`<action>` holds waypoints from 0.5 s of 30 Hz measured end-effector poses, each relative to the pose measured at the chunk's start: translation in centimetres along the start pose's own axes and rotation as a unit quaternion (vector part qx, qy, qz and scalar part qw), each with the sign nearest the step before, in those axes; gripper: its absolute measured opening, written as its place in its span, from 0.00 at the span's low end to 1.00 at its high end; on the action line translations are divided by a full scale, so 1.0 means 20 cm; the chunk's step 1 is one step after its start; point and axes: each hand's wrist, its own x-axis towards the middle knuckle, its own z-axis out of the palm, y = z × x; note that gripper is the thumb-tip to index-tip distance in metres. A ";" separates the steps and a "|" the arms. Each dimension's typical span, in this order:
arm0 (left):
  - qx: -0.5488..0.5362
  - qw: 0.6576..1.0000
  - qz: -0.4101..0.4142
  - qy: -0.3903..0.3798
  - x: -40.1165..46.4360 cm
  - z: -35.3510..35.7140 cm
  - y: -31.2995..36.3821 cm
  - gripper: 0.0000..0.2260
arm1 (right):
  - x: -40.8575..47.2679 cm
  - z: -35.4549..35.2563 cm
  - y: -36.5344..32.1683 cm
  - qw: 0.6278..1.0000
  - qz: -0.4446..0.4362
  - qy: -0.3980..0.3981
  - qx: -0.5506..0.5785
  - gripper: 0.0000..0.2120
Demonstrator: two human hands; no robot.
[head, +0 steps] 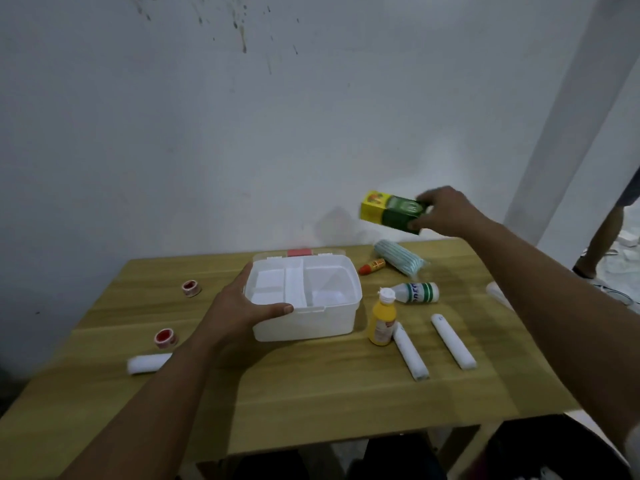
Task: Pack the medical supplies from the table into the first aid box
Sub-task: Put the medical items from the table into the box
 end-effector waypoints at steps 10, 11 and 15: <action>-0.020 1.000 -0.005 -0.005 0.01 -0.01 -0.03 0.45 | -0.25 0.21 -0.65 0.952 -0.114 -0.174 -0.223 0.18; -0.020 1.000 -0.007 -0.005 0.01 -0.01 -0.03 0.46 | -0.26 0.22 -0.67 0.951 -0.114 -0.167 -0.233 0.17; -0.003 1.000 -0.025 -0.010 0.03 -0.01 -0.05 0.54 | -0.27 0.22 -0.71 0.946 -0.124 -0.149 -0.262 0.17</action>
